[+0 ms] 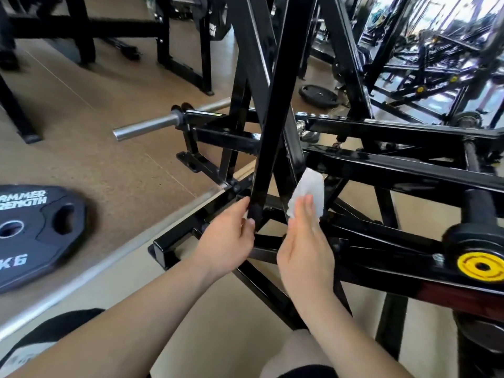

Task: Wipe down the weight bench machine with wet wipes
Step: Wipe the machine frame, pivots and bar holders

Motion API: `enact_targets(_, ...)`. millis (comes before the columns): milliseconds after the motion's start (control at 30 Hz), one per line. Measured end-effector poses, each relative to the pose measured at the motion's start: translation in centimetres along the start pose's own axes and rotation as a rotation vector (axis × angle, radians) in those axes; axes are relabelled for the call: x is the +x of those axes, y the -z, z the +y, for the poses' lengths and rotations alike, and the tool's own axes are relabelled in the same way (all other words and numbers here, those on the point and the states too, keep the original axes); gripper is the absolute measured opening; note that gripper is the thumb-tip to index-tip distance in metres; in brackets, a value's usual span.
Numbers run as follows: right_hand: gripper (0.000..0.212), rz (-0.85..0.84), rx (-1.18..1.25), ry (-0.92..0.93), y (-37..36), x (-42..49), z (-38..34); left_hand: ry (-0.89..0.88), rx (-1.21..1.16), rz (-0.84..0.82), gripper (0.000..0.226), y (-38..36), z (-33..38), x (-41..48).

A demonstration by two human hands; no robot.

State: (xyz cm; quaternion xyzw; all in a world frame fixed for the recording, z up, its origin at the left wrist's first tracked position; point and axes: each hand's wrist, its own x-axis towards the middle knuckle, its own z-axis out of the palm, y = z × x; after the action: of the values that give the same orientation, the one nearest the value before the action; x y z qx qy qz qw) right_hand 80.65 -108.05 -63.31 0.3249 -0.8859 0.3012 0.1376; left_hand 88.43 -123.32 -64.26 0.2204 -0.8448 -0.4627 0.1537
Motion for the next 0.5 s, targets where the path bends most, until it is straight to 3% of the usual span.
enact_targets(167, 0.06, -0.18, 0.277, 0.041, 1.4, -3.5, -0.8, -0.02, -0.03, 0.117, 0.022, 0.1, 1.1, -1.3)
enact_targets(233, 0.057, -0.237, 0.31, 0.025, 2.1, -2.7, -0.8, 0.055, -0.282, 0.078, 0.033, 0.4, 1.7, -1.9)
enact_targets(333, 0.051, -0.404, 0.326, 0.073, 3.2, -2.2, -2.5, 0.271, -0.785, -0.163, 0.052, 0.7, 2.8, -2.8)
enact_targets(433, 0.049, -0.62, 0.448, 0.111, 3.2, -2.6, -3.7, 0.39, -0.892, -0.276, 0.05, 0.6, 2.9, -3.6)
enact_targets(500, 0.035, -0.565, 0.421, 0.1, 3.5, -2.7, -3.6, 0.496, -0.83, -0.17, 0.047, 0.6, 2.3, -3.7)
